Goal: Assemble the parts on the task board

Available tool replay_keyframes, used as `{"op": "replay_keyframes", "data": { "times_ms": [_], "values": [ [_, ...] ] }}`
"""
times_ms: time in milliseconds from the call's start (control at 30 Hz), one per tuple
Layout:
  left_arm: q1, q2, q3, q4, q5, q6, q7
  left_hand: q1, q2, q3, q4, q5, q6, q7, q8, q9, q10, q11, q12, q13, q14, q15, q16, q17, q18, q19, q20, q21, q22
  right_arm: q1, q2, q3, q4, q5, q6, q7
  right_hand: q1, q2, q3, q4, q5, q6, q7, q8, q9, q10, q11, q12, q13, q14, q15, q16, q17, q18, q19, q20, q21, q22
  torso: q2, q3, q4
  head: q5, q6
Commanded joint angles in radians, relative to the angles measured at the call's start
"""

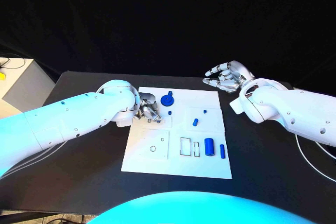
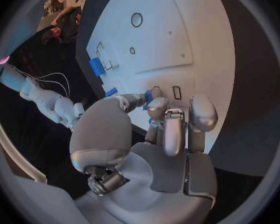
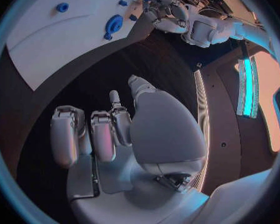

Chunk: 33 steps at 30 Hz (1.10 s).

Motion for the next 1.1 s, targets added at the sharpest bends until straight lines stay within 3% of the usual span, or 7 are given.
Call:
{"op": "replay_keyframes", "data": {
  "times_ms": [33, 900, 1100],
  "values": [
    [0.0, 0.0, 0.0, 0.001, -0.004, 0.024, 0.004, 0.014, 0.001, 0.201, -0.197, 0.005, 0.013, -0.005, 0.003, 0.0, 0.004, 0.0, 0.005, 0.001, 0.084, 0.003, 0.004, 0.204, -0.016, 0.007, 0.003, 0.006, 0.001, 0.0, 0.001, 0.0, 0.0, -0.006, 0.009, 0.011, -0.009, -0.001, 0.004, -0.001, 0.006, -0.006, 0.001, 0.006, 0.001, -0.005, -0.002, -0.001, 0.11, 0.081, 0.0, -0.006, 0.166, 0.014, 0.048, 0.002, -0.003, 0.153, 0.0, -0.0001, -0.0006, 0.001, 0.0],
    [0.0, -0.001, 0.0, -0.009, -0.011, 0.023, 0.004, 0.011, 0.0, 0.205, -0.198, 0.005, 0.015, -0.004, 0.003, 0.0, 0.005, 0.0, 0.004, -0.001, 0.084, 0.003, 0.004, 0.204, -0.016, 0.007, 0.003, 0.006, 0.001, 0.0, -0.001, 0.0, 0.001, -0.006, 0.01, 0.012, -0.009, -0.001, 0.004, -0.001, 0.006, -0.006, 0.001, 0.006, 0.001, -0.005, -0.002, -0.001, 0.11, 0.081, 0.0, -0.006, 0.166, 0.014, 0.048, 0.002, -0.003, 0.153, 0.0, 0.0008, -0.0008, 0.001, -0.001],
    [-0.001, 0.006, -0.001, -0.015, -0.012, 0.023, 0.004, 0.011, 0.0, 0.205, -0.198, 0.005, 0.015, -0.004, 0.003, 0.0, 0.005, 0.0, 0.004, -0.001, 0.084, 0.003, 0.004, 0.204, -0.016, 0.007, 0.003, 0.006, 0.001, 0.0, -0.003, 0.0, 0.002, -0.005, 0.01, 0.011, -0.009, -0.001, 0.004, -0.001, 0.006, -0.006, 0.001, 0.006, 0.001, -0.005, -0.002, -0.001, 0.11, 0.081, 0.0, -0.006, 0.166, 0.014, 0.048, 0.002, -0.003, 0.153, 0.0, -0.0007, -0.0019, 0.001, -0.002]
  ]
}}
